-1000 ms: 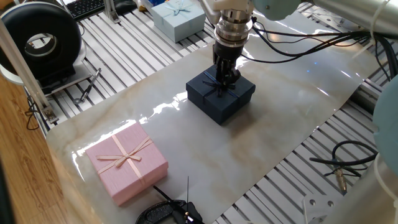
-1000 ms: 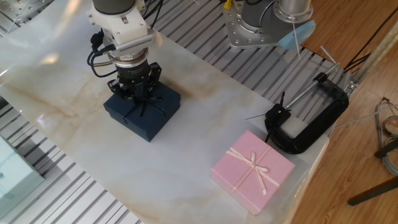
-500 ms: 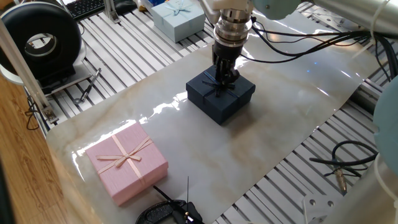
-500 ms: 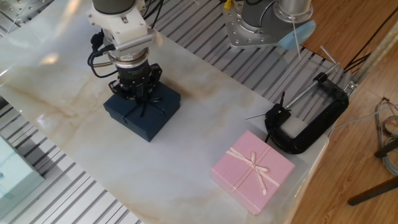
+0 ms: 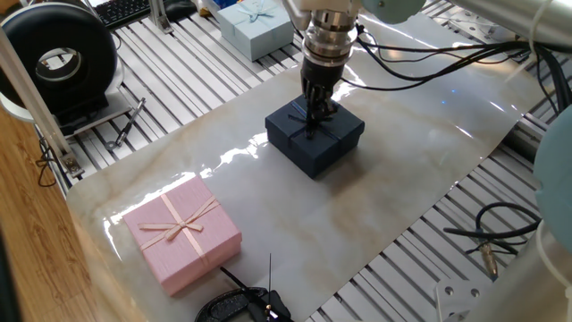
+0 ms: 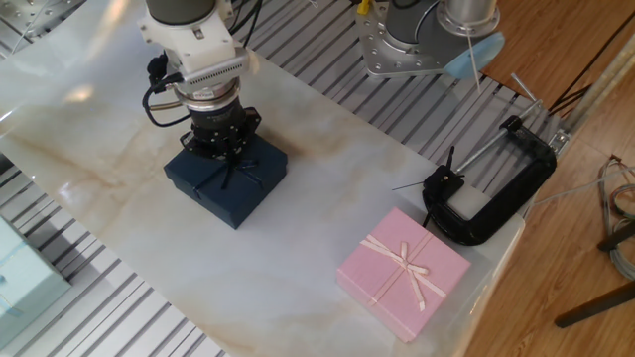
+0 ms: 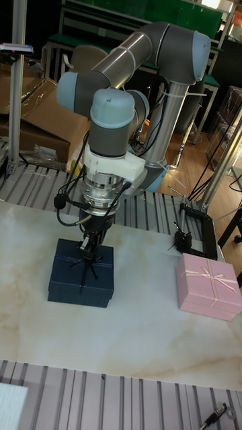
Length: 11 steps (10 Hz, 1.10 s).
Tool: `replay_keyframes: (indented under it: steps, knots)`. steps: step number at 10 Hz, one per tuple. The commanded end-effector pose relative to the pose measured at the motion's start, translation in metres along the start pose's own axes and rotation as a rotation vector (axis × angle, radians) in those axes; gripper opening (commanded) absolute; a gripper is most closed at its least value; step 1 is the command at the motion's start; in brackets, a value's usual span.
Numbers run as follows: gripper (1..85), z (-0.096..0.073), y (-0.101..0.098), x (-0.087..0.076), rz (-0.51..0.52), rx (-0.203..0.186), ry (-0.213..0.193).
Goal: Open a box
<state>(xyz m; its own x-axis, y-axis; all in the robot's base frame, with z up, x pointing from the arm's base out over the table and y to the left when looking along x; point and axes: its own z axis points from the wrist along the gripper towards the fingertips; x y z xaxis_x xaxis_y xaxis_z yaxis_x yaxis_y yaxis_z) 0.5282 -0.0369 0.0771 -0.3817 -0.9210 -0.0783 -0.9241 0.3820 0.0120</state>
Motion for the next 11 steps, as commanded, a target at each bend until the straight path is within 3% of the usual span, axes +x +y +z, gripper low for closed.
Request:
replay_keyframes:
  steps: [1,4,8,11]
  knots:
    - [2.0,-0.002,-0.001,-0.005,0.030,0.003,-0.018]
    - [1.3,-0.006,0.003,-0.004,0.060,-0.005,-0.016]
    - [1.3,-0.042,0.015,0.000,0.123,-0.031,0.043]
    - [1.3,-0.063,0.023,-0.008,0.165,-0.017,0.079]
